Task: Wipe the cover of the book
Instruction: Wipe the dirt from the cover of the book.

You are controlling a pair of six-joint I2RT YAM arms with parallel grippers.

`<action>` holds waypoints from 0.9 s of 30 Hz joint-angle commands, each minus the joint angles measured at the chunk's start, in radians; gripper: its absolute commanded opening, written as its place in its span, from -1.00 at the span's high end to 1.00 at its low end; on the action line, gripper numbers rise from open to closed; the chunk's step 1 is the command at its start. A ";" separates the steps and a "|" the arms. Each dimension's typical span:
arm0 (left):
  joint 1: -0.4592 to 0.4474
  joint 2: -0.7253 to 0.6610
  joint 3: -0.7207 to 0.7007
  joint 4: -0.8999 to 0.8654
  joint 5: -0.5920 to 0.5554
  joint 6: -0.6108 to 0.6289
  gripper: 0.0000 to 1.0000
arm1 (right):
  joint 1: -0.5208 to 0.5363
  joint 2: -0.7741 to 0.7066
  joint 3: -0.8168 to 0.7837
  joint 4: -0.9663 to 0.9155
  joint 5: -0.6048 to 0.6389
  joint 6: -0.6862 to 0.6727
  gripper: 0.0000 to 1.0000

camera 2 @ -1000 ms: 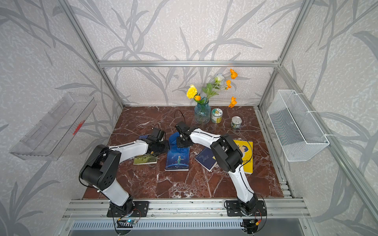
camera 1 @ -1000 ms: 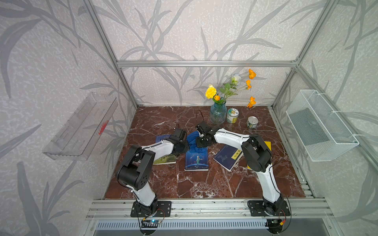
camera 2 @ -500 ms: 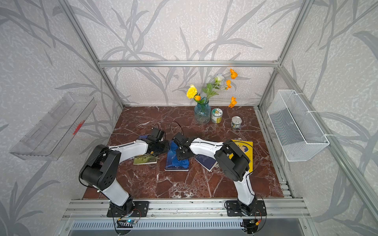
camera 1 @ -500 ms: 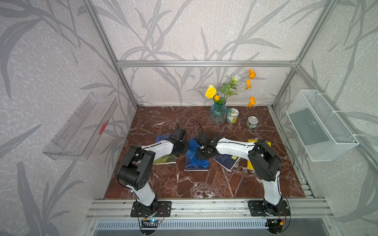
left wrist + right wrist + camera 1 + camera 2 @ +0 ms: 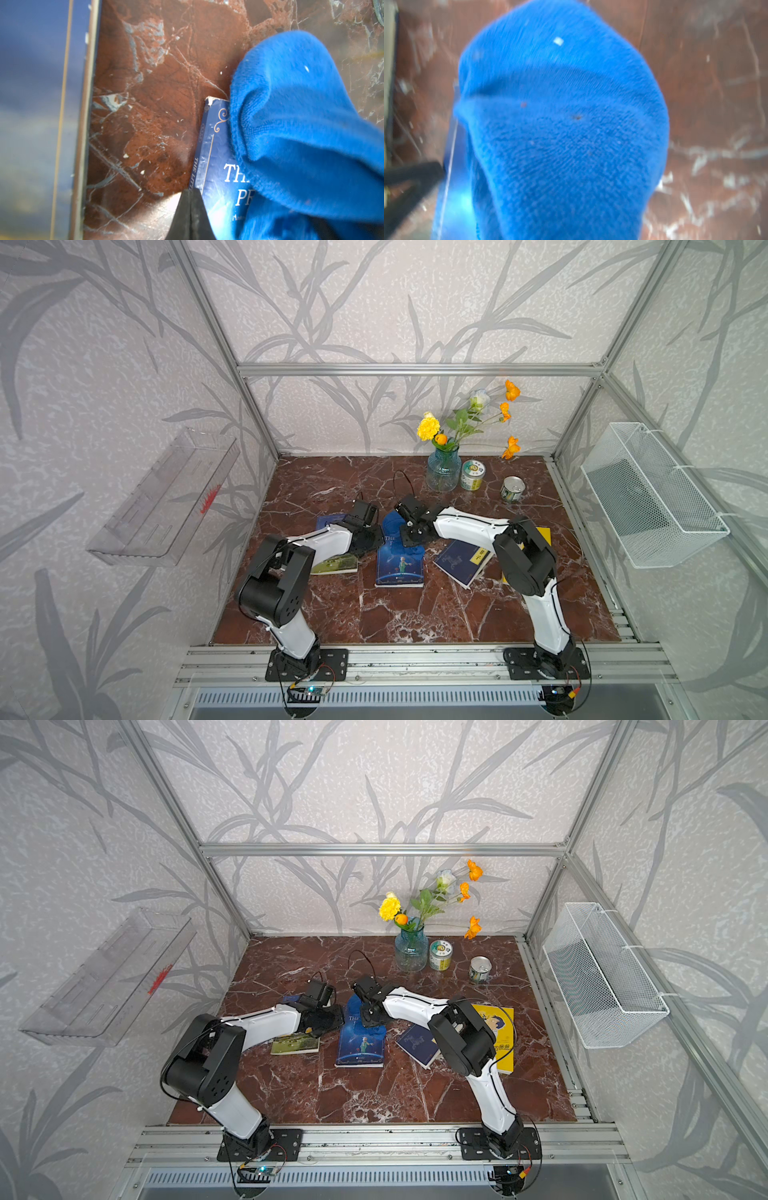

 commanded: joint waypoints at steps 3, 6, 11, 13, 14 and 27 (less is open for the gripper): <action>0.000 0.011 -0.021 -0.013 0.016 -0.011 1.00 | 0.113 -0.037 -0.230 -0.137 -0.022 0.070 1.00; 0.001 0.011 -0.019 -0.012 0.024 -0.011 1.00 | 0.152 -0.075 -0.302 -0.063 -0.047 0.118 1.00; 0.001 0.017 -0.022 -0.014 0.021 -0.011 1.00 | 0.114 -0.005 -0.237 -0.055 -0.070 0.098 1.00; 0.003 0.016 -0.020 -0.012 0.026 -0.012 1.00 | 0.071 0.033 -0.183 -0.051 -0.084 0.084 1.00; 0.001 0.015 -0.021 -0.010 0.028 -0.012 1.00 | 0.054 0.048 -0.164 -0.043 -0.092 0.085 1.00; 0.004 0.010 -0.031 -0.004 0.025 -0.018 1.00 | 0.120 0.078 -0.100 -0.078 -0.149 0.059 1.00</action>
